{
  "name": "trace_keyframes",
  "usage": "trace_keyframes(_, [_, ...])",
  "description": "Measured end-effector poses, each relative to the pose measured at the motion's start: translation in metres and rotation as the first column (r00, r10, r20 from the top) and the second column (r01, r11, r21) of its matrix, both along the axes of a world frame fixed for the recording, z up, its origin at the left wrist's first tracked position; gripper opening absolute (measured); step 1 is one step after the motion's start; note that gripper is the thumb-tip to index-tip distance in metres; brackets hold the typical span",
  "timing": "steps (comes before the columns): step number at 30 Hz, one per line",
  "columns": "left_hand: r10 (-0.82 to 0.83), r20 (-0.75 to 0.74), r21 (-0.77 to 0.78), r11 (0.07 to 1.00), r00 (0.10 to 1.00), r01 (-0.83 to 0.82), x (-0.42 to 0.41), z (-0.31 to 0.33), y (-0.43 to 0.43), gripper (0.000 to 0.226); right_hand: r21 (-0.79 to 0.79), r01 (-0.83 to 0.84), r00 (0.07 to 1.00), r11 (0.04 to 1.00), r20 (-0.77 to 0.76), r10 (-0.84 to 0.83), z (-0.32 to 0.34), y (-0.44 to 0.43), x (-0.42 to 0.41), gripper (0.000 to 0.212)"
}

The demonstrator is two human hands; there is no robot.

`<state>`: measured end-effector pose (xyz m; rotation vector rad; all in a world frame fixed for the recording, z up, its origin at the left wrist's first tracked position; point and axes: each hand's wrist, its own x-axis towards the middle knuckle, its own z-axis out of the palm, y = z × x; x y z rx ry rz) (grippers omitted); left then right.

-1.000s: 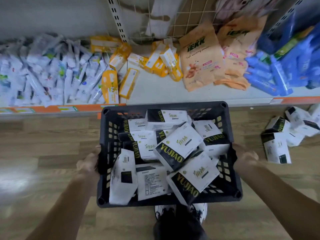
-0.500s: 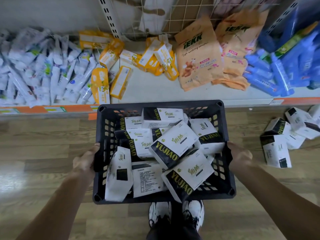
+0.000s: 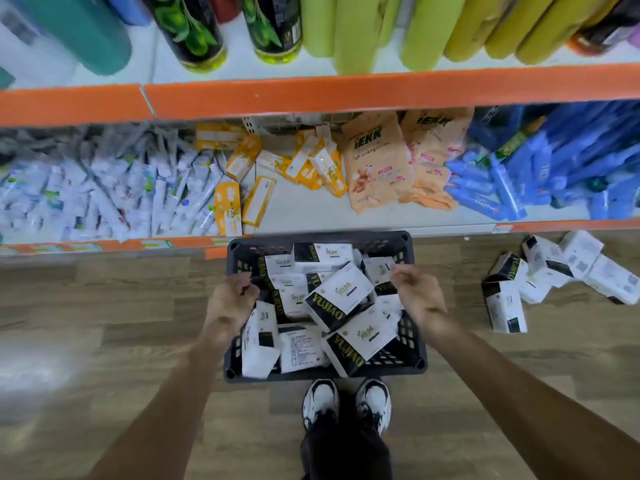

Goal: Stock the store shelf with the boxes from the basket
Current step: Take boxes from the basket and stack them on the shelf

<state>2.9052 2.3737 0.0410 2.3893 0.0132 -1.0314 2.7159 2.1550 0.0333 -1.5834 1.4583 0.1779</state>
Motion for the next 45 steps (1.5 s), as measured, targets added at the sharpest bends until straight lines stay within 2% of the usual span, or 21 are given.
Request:
trace_keyframes(4, [-0.339,0.105,0.054,0.94,0.935,0.335,-0.009,0.091,-0.034,0.047,-0.007,-0.185,0.978,0.983,0.097,0.184,0.088,-0.001,0.022,0.03])
trace_keyframes(7, [-0.577,0.184,0.157,0.817,0.796,0.555,-0.015,0.162,-0.05,0.059,-0.117,-0.357,0.928,0.927,0.071,0.366,0.159,-0.001,0.036,0.04])
trace_keyframes(9, [-0.668,0.256,0.216,0.744,0.698,0.633,-0.017,0.213,-0.058,0.063,-0.202,-0.44,0.889,0.875,0.042,0.456,0.208,-0.002,0.044,0.05])
trace_keyframes(14, [-0.671,0.36,0.205,0.735,0.648,0.647,-0.016,0.348,-0.071,0.062,-0.337,-0.548,0.804,0.766,0.039,0.593,0.342,-0.003,0.054,0.053])
trace_keyframes(20, [-0.654,0.448,0.19,0.736,0.61,0.649,-0.03,0.503,-0.065,0.061,-0.434,-0.561,0.766,0.705,0.052,0.641,0.493,0.018,0.046,0.053])
trace_keyframes(24, [-0.591,0.569,0.135,0.753,0.572,0.644,-0.03,0.587,-0.073,0.05,-0.532,-0.589,0.715,0.609,0.009,0.699,0.574,0.025,0.055,0.045])
trace_keyframes(28, [-0.55,0.653,0.136,0.761,0.521,0.634,-0.02,0.655,-0.083,0.06,-0.633,-0.522,0.708,0.572,0.052,0.704,0.645,0.018,0.066,0.047])
trace_keyframes(31, [-0.516,0.699,0.121,0.768,0.495,0.629,-0.014,0.683,-0.087,0.06,-0.686,-0.447,0.708,0.575,0.122,0.696,0.676,0.013,0.064,0.044])
trace_keyframes(37, [-0.474,0.684,0.044,0.785,0.554,0.618,-0.007,0.688,-0.086,0.048,-0.649,-0.406,0.739,0.643,0.181,0.649,0.671,-0.004,0.05,0.037])
trace_keyframes(41, [-0.507,0.594,0.05,0.799,0.625,0.599,-0.011,0.638,-0.088,0.041,-0.534,-0.453,0.793,0.714,0.126,0.597,0.618,-0.011,0.047,0.037])
trace_keyframes(45, [-0.596,0.417,0.079,0.776,0.686,0.626,-0.012,0.55,-0.083,0.04,-0.321,-0.509,0.828,0.799,0.071,0.556,0.53,0.0,0.039,0.038])
